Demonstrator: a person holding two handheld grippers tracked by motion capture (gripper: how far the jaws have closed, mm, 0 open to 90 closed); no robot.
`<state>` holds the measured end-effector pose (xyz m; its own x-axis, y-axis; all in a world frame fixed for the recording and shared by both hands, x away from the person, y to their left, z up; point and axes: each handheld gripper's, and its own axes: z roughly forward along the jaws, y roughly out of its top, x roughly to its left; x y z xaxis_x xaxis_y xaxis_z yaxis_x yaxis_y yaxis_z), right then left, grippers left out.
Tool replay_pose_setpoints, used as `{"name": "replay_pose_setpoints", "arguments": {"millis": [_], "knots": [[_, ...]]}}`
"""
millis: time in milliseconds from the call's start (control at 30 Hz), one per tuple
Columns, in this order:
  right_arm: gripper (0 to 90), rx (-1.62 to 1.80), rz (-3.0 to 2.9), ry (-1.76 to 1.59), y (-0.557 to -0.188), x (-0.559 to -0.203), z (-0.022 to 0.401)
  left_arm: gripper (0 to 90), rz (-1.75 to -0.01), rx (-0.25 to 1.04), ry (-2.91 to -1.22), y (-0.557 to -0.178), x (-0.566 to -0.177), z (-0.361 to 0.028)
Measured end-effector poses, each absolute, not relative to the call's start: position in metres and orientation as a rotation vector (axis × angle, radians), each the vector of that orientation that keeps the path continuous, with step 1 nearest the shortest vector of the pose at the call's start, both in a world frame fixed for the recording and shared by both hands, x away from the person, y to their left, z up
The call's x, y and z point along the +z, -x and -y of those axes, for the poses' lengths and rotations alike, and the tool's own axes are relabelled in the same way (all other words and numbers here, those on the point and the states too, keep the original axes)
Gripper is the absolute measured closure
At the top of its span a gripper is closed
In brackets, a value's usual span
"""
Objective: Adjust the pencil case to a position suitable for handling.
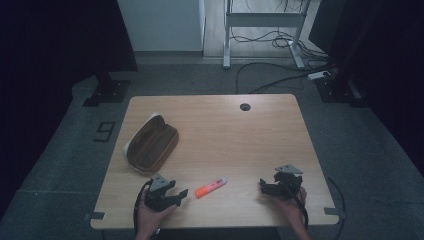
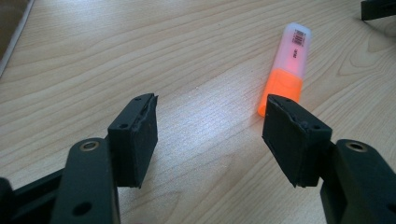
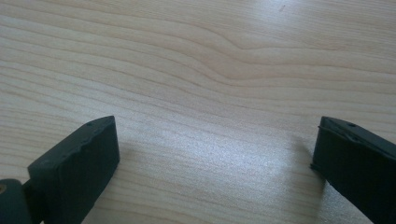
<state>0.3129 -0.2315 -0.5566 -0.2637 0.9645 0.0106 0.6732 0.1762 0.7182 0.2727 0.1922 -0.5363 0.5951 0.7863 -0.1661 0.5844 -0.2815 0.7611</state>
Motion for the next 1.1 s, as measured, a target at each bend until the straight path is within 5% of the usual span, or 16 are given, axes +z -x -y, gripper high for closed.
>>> {"name": "replay_pose_setpoints", "arguments": {"millis": [1100], "knots": [[1.5, 0.872, -2.025, -1.522, -0.310, -0.556, 0.231, 35.7, -1.083, 0.361, -1.948, -0.270, -0.522, -0.194]]}}
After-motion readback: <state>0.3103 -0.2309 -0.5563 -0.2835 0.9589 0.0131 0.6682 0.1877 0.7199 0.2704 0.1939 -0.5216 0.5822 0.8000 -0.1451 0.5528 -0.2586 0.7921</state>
